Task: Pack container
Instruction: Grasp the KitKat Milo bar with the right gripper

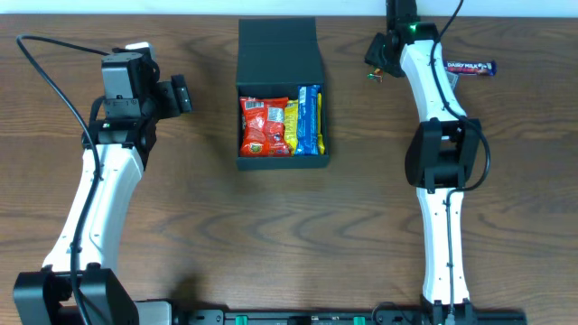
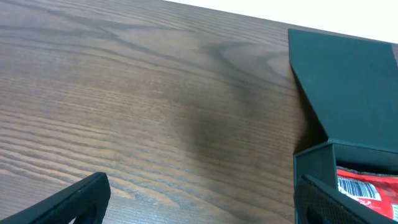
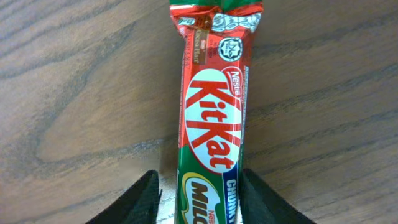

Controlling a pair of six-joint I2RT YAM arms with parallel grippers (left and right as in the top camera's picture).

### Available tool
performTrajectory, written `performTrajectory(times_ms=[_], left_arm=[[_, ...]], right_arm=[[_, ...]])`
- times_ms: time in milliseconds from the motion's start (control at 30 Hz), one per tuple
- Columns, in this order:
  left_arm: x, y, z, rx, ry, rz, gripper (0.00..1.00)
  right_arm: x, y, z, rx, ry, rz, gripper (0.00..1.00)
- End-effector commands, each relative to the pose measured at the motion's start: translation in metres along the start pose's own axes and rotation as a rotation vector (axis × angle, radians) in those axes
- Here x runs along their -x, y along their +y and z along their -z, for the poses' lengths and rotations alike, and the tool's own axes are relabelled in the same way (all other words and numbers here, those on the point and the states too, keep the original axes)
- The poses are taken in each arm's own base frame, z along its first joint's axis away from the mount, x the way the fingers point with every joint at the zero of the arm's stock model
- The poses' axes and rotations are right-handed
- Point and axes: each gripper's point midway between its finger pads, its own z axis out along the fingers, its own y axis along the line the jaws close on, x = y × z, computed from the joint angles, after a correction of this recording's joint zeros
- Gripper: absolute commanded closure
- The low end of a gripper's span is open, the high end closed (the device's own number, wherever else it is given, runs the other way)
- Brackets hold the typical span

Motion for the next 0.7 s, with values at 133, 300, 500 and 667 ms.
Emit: performTrajectory(times_ms=[133,300,500,667], left_arm=[[-0.004,0.002,-0.003,0.002,0.013,-0.001,0.05],[-0.004,0.002,-0.003,0.002,0.013,-0.001,0.05],[-0.004,0.002,-0.003,0.002,0.013,-0.001,0.05],[-0.004,0.002,-0.003,0.001,0.013,-0.001,0.05]], right_arm=[[-0.009,-0.015,-0.017,-0.024,0.044,-0.009,0.73],[-0.011,-0.015,-0.016,-0.023,0.053,0.010,0.77],[-0.004,-0.010,0.003,-0.003,0.043,0.098,0.79],[0.017,0.002,0.059,0.027,-0.016,0.194,0.81]])
